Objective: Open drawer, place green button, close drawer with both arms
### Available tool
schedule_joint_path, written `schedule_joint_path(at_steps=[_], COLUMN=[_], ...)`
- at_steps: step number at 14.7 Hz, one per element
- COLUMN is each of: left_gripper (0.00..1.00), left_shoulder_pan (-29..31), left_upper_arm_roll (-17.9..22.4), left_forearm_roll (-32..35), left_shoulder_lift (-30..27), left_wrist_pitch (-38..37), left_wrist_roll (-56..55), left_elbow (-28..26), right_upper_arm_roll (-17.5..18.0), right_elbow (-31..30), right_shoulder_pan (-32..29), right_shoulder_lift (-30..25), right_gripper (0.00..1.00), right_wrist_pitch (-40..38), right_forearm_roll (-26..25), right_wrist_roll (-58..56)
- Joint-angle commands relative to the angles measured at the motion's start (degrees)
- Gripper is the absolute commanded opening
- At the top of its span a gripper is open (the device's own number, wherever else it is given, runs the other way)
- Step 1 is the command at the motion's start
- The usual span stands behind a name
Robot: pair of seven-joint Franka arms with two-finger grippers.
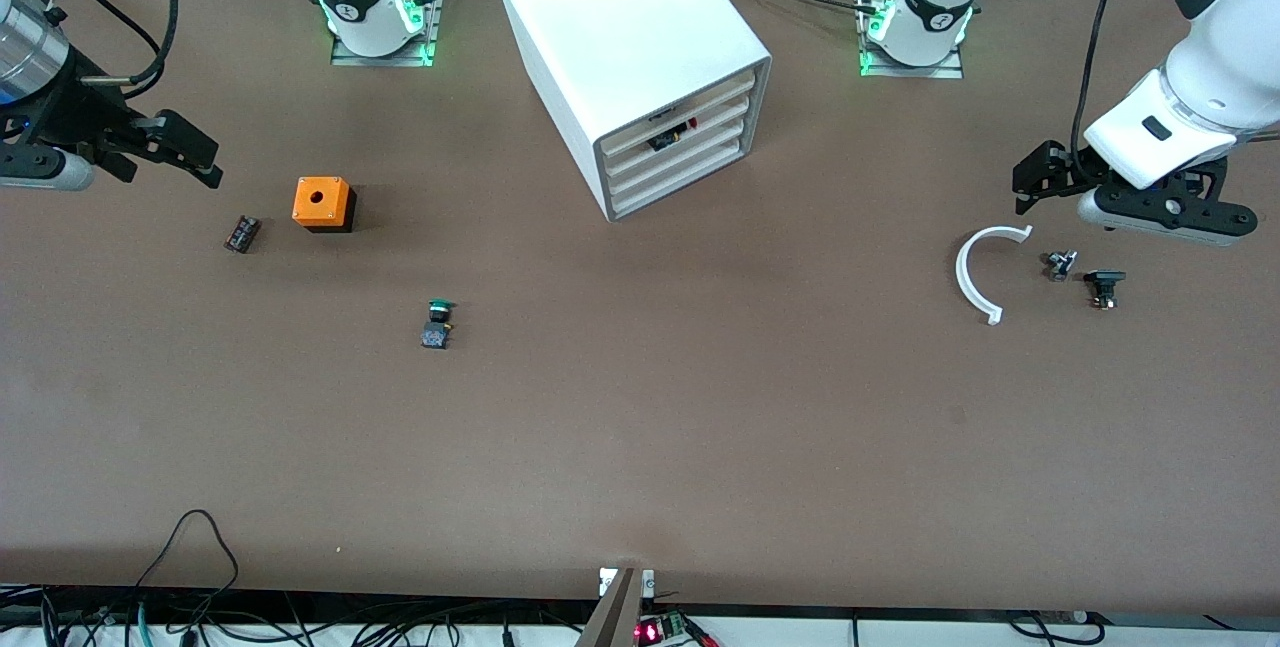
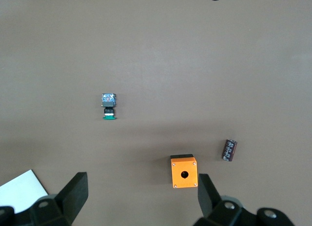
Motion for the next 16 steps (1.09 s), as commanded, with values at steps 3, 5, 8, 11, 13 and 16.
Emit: schedule_joint_path(at_steps=[3, 5, 8, 11, 13, 16], left_gripper=[1.0, 1.0, 1.0, 1.0, 1.0, 1.0], left_shoulder_pan=[-0.4, -0.4, -0.4, -0.4, -0.4, -0.4], left_upper_arm_roll=[0.4, 0.4, 0.4, 0.4, 0.4, 0.4], left_forearm_roll=[-1.4, -1.4, -1.4, -1.4, -1.4, -1.4], left_shoulder_lift=[-0.5, -0.5, -0.5, -0.5, -0.5, -0.5], left_wrist_pitch=[-0.9, -1.0, -1.0, -1.0, -1.0, -1.3], left_wrist_roll=[0.4, 0.4, 0.4, 0.4, 0.4, 0.4], left_elbow=[0.5, 0.5, 0.5, 0.5, 0.5, 0.5], right_upper_arm_roll=[0.3, 0.3, 0.1, 0.5, 0.6, 0.6], right_elbow=[1.5, 2.2, 4.1, 4.0, 3.9, 3.9], right_shoulder_pan=[-0.5, -0.5, -0.5, 0.2, 1.2, 3.0], right_shoulder_lift=[-0.1, 0.6, 1.5, 2.1, 3.7, 6.4], right_gripper=[1.0, 1.0, 1.0, 1.0, 1.0, 1.0], right_wrist_pitch=[-2.0, -1.9, -1.8, -1.3, -1.2, -1.0], right_forearm_roll=[-1.2, -1.0, -0.6, -0.7, -0.8, -1.1], right_wrist_roll=[-1.9, -1.4, -1.1, -0.8, -0.9, -0.9])
